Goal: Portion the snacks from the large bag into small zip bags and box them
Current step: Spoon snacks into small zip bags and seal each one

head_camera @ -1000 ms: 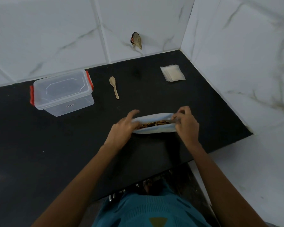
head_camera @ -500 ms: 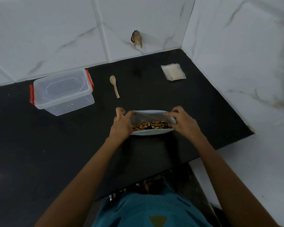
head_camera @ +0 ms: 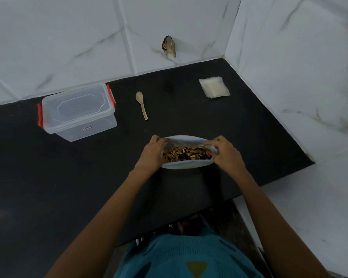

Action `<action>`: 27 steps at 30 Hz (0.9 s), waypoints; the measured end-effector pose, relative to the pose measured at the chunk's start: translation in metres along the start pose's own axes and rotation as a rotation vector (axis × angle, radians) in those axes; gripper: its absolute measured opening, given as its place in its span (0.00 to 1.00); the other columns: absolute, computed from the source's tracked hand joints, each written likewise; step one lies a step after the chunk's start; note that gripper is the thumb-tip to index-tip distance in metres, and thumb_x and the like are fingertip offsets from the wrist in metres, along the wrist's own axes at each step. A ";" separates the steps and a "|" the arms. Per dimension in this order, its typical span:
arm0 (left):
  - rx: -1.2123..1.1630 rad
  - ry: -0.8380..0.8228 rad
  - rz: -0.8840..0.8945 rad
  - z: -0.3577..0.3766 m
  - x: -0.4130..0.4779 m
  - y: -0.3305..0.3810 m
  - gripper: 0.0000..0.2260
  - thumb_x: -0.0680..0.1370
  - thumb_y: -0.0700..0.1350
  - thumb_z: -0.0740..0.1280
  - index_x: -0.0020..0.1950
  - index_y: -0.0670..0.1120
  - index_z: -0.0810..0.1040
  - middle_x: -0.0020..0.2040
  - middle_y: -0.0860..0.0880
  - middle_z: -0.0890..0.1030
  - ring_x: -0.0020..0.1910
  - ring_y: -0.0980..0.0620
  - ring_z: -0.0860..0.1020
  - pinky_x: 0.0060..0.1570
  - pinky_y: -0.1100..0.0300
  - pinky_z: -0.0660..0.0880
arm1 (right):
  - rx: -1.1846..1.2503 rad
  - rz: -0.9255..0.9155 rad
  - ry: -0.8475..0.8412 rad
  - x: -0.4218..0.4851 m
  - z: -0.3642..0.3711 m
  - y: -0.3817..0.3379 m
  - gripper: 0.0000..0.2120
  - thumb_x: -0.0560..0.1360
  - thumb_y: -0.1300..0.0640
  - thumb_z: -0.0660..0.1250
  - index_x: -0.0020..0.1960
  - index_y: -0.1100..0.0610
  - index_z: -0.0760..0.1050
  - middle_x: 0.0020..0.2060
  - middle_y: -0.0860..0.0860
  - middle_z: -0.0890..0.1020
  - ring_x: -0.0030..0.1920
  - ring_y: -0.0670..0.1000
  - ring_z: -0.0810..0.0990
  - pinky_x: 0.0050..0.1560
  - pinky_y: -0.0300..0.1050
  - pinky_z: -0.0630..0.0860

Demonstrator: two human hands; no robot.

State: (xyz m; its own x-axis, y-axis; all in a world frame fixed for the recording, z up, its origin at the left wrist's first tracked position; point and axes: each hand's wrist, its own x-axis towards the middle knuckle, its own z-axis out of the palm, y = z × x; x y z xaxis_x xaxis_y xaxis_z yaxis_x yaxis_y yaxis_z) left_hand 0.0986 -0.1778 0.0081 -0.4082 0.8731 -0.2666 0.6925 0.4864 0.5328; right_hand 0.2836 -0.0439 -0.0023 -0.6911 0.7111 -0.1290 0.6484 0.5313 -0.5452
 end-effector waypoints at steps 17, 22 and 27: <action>-0.397 0.182 0.014 0.001 0.005 -0.010 0.13 0.77 0.39 0.64 0.62 0.41 0.73 0.55 0.49 0.76 0.47 0.62 0.73 0.39 0.76 0.72 | 0.407 0.120 0.010 0.015 -0.001 0.000 0.12 0.74 0.66 0.66 0.55 0.56 0.75 0.48 0.48 0.77 0.47 0.42 0.76 0.41 0.28 0.71; -0.517 0.125 -0.069 -0.004 0.013 -0.019 0.14 0.78 0.41 0.63 0.64 0.45 0.71 0.50 0.46 0.80 0.50 0.57 0.76 0.50 0.64 0.72 | 0.562 0.243 -0.051 0.023 -0.008 0.007 0.14 0.75 0.63 0.66 0.59 0.55 0.73 0.43 0.50 0.80 0.45 0.44 0.78 0.43 0.33 0.71; -0.869 0.053 -0.297 0.003 0.020 -0.022 0.19 0.79 0.43 0.62 0.69 0.48 0.62 0.49 0.48 0.77 0.49 0.54 0.75 0.51 0.58 0.70 | 0.796 0.468 -0.097 0.032 0.000 0.009 0.09 0.75 0.62 0.64 0.54 0.53 0.73 0.52 0.53 0.77 0.49 0.48 0.76 0.47 0.40 0.73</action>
State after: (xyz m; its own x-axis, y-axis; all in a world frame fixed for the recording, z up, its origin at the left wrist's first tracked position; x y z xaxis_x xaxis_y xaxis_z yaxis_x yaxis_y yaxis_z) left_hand 0.0770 -0.1706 -0.0110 -0.5394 0.7034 -0.4629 -0.1269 0.4756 0.8705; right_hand 0.2669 -0.0163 -0.0115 -0.4613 0.7126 -0.5286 0.4826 -0.2984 -0.8234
